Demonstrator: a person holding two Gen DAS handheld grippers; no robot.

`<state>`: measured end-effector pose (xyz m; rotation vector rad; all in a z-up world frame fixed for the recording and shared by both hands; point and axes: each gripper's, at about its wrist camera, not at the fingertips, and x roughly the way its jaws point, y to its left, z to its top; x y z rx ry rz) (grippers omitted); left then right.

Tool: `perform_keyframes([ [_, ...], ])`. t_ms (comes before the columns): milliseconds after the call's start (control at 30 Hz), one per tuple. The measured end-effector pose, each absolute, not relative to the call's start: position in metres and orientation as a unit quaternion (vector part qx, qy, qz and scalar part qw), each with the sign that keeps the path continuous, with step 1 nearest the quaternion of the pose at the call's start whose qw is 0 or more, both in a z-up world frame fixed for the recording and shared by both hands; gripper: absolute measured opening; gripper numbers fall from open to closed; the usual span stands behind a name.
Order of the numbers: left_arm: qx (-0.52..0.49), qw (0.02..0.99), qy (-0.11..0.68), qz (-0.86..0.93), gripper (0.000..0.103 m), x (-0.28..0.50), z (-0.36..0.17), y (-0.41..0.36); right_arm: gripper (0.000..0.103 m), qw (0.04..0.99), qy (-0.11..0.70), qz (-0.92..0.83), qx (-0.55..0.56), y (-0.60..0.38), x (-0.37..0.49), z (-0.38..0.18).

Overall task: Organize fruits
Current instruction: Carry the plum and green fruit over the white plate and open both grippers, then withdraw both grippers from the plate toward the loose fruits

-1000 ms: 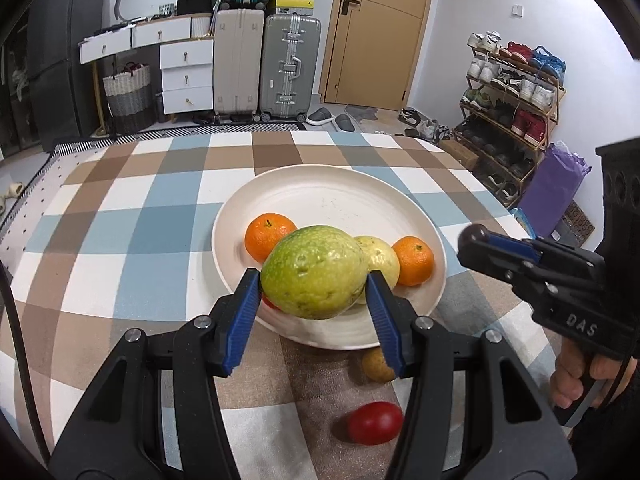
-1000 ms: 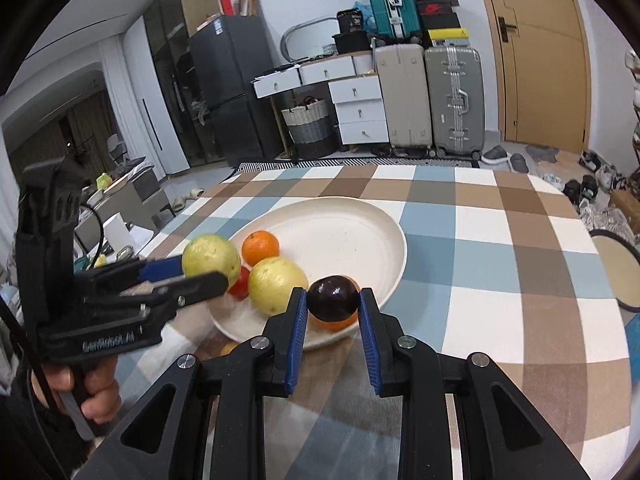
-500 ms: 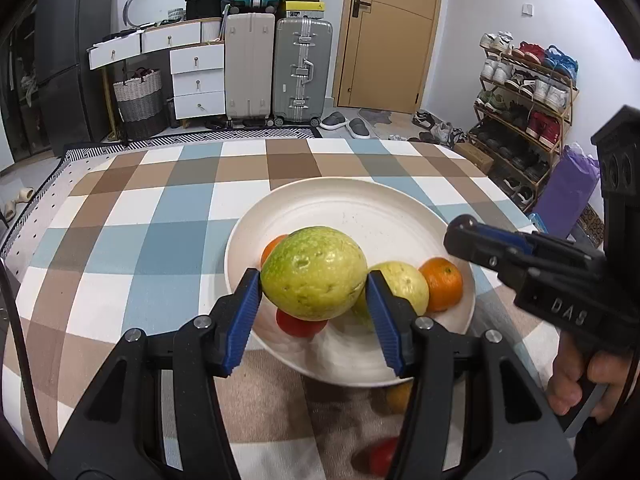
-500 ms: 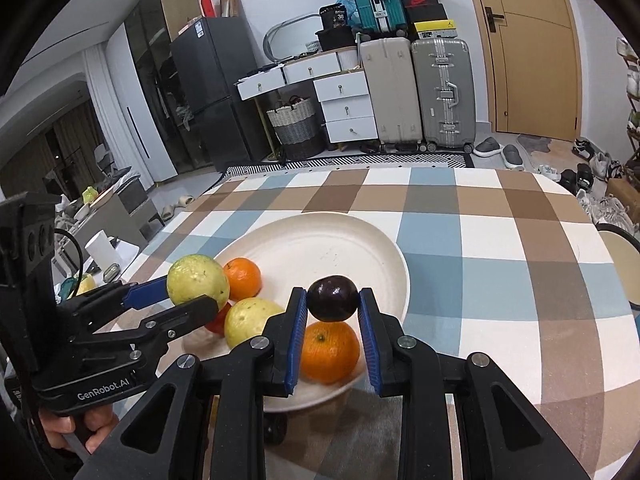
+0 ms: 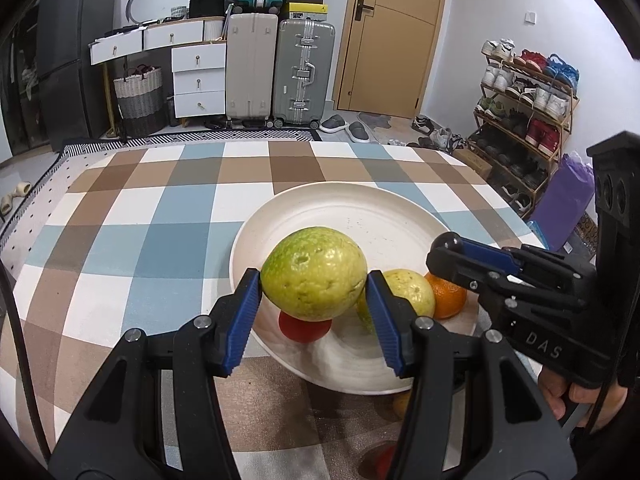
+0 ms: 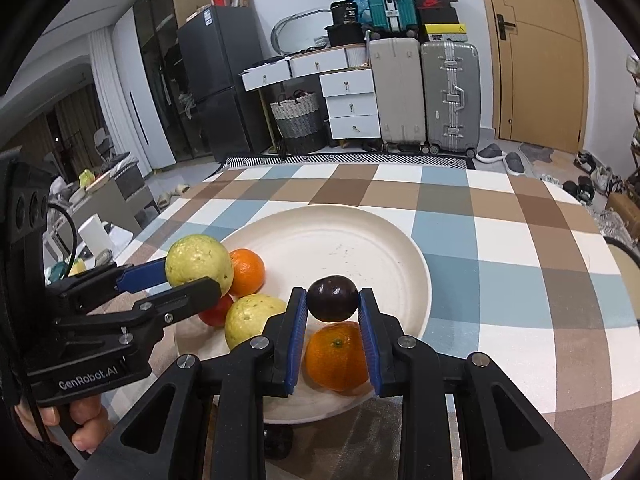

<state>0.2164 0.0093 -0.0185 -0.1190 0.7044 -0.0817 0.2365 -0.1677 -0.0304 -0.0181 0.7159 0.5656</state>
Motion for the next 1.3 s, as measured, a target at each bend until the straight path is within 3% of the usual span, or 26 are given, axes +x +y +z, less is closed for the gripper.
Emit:
perform_keyframes([
  [100,-0.058,0.937,0.343,-0.043,0.051,0.215,-0.019,0.009,0.030,0.901,0.341,0.268,-0.007,-0.170,0.236,-0.029],
  [200,-0.059,0.937,0.342,-0.045,0.051,0.214,-0.020,0.010,0.048,0.908,0.325,0.265,0.005,-0.176,0.233,-0.026],
  [367,-0.071,0.935,0.344,-0.050,0.051,0.214,-0.020,0.013,0.056,0.918,0.299,0.262,0.015,-0.182,0.226,-0.020],
  [600,-0.078,0.933,0.347,-0.048,0.053,0.215,-0.021,0.016,0.085,0.922,0.287,0.259,0.027,-0.188,0.224,-0.018],
  [933,-0.086,0.935,0.343,-0.037,0.085,0.208,-0.019,0.021,0.091,0.923,0.288,0.254,0.034,-0.193,0.222,-0.018],
  [1000,-0.085,0.935,0.342,-0.034,0.086,0.206,-0.017,0.022,0.094,0.921,0.291,0.255,0.035,-0.194,0.221,-0.018],
  [1100,-0.083,0.936,0.342,-0.025,0.102,0.201,-0.016,0.023,0.102,0.919,0.300,0.253,0.033,-0.196,0.219,-0.019],
  [1300,-0.079,0.938,0.337,-0.017,0.102,0.182,-0.016,0.026,0.103,0.920,0.300,0.249,0.028,-0.199,0.208,-0.019],
])
